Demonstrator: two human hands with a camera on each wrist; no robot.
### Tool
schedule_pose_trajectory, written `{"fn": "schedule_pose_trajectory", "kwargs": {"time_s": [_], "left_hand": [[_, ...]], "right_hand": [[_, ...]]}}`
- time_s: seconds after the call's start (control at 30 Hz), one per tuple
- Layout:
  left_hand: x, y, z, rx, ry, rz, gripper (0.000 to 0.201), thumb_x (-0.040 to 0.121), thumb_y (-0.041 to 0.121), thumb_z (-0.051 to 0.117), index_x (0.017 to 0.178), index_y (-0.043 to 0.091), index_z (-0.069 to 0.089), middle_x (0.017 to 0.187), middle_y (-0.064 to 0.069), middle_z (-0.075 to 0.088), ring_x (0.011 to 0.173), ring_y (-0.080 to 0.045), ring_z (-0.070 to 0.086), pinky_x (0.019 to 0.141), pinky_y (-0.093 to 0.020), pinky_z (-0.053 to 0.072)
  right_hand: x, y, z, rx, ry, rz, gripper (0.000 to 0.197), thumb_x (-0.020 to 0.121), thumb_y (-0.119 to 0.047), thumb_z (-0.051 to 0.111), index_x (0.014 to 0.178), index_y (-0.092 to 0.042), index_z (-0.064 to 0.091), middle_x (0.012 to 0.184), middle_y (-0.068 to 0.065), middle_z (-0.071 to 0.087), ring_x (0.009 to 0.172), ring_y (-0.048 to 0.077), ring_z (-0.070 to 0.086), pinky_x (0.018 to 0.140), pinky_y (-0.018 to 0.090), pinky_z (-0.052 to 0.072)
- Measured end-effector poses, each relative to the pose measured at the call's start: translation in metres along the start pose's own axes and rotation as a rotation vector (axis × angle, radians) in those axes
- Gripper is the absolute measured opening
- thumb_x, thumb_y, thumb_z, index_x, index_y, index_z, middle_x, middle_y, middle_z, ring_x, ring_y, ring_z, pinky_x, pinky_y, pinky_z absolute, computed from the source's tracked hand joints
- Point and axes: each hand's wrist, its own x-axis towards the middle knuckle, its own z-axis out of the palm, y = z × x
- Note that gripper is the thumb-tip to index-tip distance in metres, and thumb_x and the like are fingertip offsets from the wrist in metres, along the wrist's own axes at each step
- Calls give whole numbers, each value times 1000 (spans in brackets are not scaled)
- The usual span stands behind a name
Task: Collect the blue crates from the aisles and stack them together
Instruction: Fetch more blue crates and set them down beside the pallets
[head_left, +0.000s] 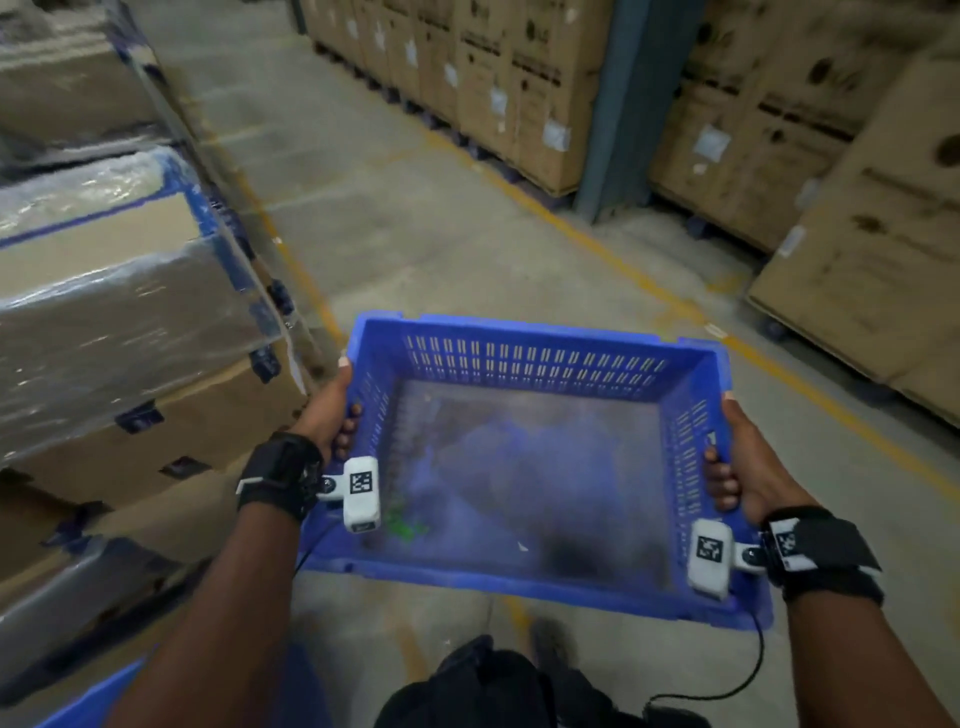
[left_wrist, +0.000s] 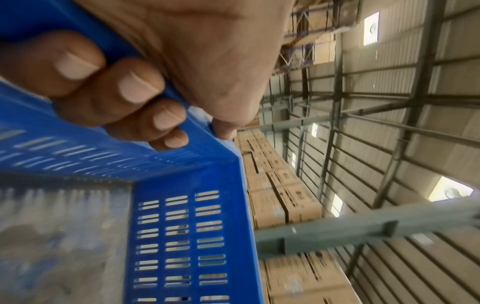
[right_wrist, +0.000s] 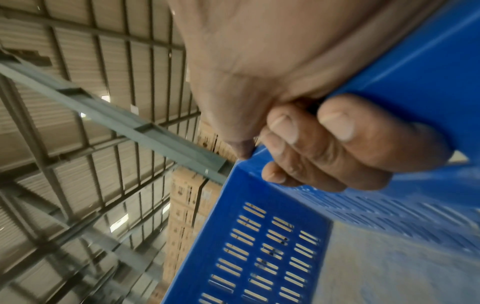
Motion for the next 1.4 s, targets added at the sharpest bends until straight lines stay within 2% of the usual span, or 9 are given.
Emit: {"fn": "schedule_pose_trajectory", "kwargs": {"time_s": [0.17, 0.33, 0.47, 0.6, 0.8, 0.97, 1.13, 1.3, 1.4], "left_hand": [[-15, 24, 66, 157, -212, 102, 71, 79, 91, 35, 67, 21, 41, 54, 2, 26, 39, -13, 16, 44, -20, 13], [-60, 33, 166, 358, -462, 165, 71, 80, 91, 32, 67, 22, 39, 54, 3, 25, 40, -12, 14, 42, -19, 12], [-126, 18, 260, 522, -650, 239, 71, 81, 90, 32, 66, 21, 40, 52, 2, 25, 38, -13, 16, 41, -19, 14], [-208, -17, 347, 645, -782, 306, 70, 84, 87, 30, 67, 20, 39, 52, 2, 25, 36, -13, 15, 38, -17, 15], [-372, -116, 480, 851, -1079, 358, 72, 84, 88, 27, 67, 19, 37, 52, 2, 23, 35, -11, 14, 39, -14, 14], [-518, -217, 562, 991, -1322, 384, 70, 87, 85, 28, 67, 18, 37, 49, 2, 23, 31, -11, 16, 40, -14, 13], [-655, -314, 620, 1149, -1535, 431, 71, 86, 86, 28, 67, 18, 38, 50, 2, 23, 31, -11, 15, 39, -15, 12], [-785, -416, 665, 1295, -1739, 455, 71, 85, 87, 28, 67, 19, 39, 51, 2, 24, 34, -11, 15, 41, -17, 12], [-849, -472, 689, 1361, -1803, 459, 69, 86, 86, 29, 67, 20, 39, 48, 3, 25, 33, -12, 16, 39, -15, 13]], "right_hand": [[-79, 60, -63, 170, 192, 20, 77, 68, -97, 37, 65, -20, 38, 50, -3, 21, 37, 13, 15, 41, 20, 13], [-170, 139, -131, 368, 392, 35, 76, 75, -94, 34, 65, -19, 38, 46, -3, 20, 35, 13, 15, 42, 20, 13], [-252, 216, -187, 535, 568, 32, 73, 81, -89, 31, 64, -19, 36, 43, -4, 20, 32, 12, 14, 40, 16, 13], [-333, 296, -234, 639, 715, 51, 74, 78, -92, 33, 64, -19, 37, 45, -4, 20, 34, 13, 15, 42, 17, 14], [-483, 430, -295, 802, 998, 127, 76, 75, -94, 33, 65, -19, 38, 48, -4, 21, 38, 14, 15, 43, 20, 13], [-601, 537, -319, 961, 1251, 167, 74, 78, -91, 35, 64, -19, 39, 49, -3, 22, 39, 14, 16, 44, 19, 14], [-694, 623, -311, 1144, 1434, 225, 75, 77, -92, 34, 66, -18, 39, 48, -3, 23, 37, 13, 16, 43, 21, 13], [-764, 692, -302, 1307, 1629, 284, 76, 75, -94, 34, 68, -18, 39, 50, -3, 21, 39, 13, 14, 45, 20, 13], [-797, 724, -312, 1389, 1719, 317, 76, 77, -92, 35, 66, -18, 40, 49, -3, 21, 37, 12, 15, 45, 19, 14]]}}
